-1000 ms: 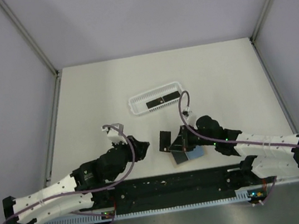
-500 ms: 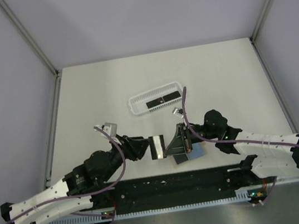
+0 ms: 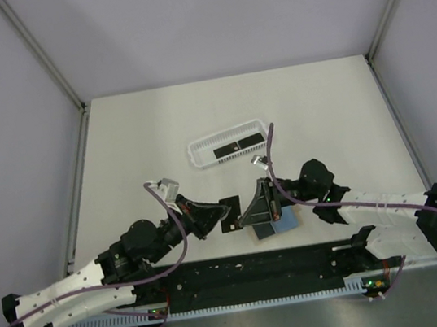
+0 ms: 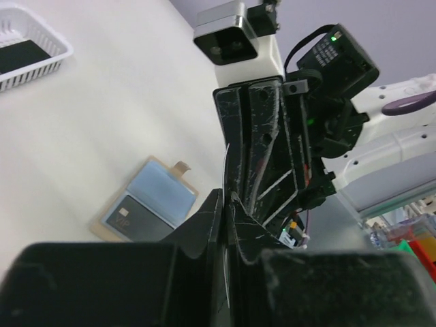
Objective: Put the credit cards into the card holder
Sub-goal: Pick up the credit card at the corner of the board.
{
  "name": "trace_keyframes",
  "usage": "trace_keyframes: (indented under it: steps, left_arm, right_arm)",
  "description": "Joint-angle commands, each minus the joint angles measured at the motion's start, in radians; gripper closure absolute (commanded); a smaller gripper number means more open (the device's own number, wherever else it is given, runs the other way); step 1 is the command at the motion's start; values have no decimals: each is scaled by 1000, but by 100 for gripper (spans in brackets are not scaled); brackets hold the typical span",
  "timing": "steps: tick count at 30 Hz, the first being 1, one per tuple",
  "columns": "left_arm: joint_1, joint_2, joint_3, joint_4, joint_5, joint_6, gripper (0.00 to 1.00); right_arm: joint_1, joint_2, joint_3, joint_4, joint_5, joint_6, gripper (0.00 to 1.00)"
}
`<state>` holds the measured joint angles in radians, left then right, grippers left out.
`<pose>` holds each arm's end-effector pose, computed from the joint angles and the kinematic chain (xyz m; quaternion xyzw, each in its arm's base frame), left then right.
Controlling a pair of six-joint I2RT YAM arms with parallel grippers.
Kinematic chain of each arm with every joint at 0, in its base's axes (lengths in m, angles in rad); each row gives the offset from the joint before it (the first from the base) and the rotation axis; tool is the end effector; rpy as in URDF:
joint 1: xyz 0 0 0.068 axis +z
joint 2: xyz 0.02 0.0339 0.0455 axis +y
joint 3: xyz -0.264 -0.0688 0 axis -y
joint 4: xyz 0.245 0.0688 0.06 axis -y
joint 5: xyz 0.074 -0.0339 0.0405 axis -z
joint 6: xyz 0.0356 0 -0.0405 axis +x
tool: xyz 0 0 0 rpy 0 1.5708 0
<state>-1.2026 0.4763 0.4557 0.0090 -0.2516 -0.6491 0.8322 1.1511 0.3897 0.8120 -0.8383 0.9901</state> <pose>0.0587 -0.1275 0.2882 0.1079 0.7028 -0.5037 0.4906 0.1345 0.1870 0.2339 -0.2444 0.6507 0.6950 0.1841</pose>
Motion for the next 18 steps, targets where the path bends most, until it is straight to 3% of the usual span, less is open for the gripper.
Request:
trace_keyframes:
  steps: [1, 5, 9, 12, 18]
  left_arm:
    - [1, 15, -8, 82, 60, 20, 97]
    - [1, 21, -11, 91, 51, 2, 100]
    - [1, 10, -38, 134, 29, -27, 100]
    - [1, 10, -48, 158, 23, -43, 100]
    - [1, 5, -48, 158, 12, -46, 100]
  right_arm:
    - [-27, -14, -14, 101, 18, 19, 100]
    - [-44, -24, -20, 113, 54, 27, 100]
    - [-44, -24, -22, 139, 131, 24, 75]
    - [-42, -18, -26, 186, 177, 24, 66]
    - [-44, 42, -12, 306, 177, 65, 66]
